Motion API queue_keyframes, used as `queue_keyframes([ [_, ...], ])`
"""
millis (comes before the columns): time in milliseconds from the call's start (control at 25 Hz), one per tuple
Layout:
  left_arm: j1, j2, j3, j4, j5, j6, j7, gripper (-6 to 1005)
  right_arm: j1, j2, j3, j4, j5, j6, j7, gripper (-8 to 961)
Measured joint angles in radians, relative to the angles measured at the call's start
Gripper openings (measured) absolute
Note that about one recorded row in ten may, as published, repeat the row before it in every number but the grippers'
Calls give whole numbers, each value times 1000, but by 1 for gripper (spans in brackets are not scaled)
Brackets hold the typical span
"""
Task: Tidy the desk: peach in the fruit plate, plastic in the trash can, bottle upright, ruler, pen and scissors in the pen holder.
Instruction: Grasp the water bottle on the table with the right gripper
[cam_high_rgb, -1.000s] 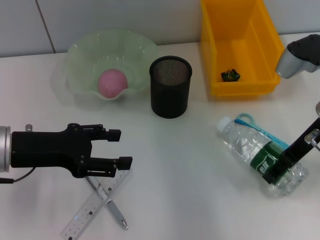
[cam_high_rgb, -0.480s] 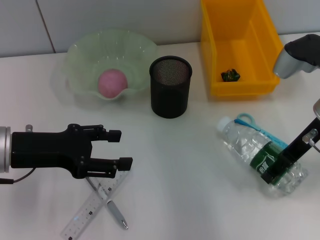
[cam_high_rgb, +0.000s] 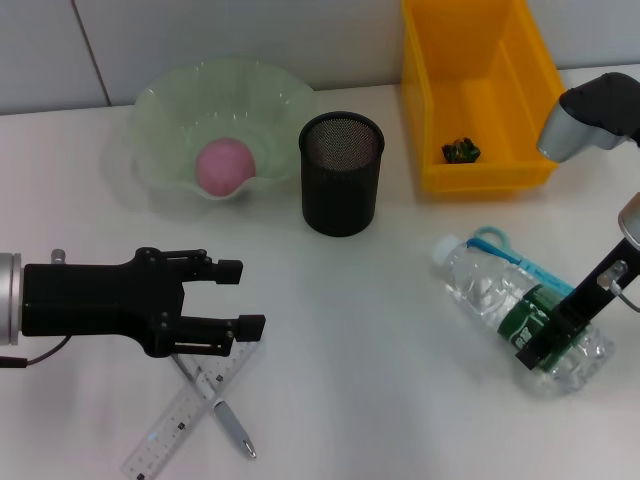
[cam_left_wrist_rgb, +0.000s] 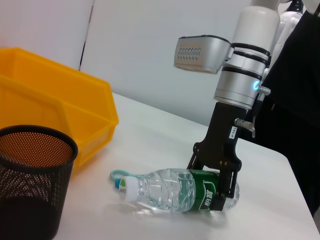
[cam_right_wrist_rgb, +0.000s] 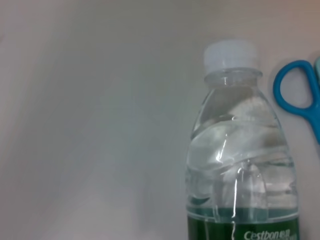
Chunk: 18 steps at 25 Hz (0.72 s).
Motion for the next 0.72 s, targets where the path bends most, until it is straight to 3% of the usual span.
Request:
queue_keyframes([
  [720,1,0,0,0,0,1,10,801,1,7,0,15,1,12,0,830],
])
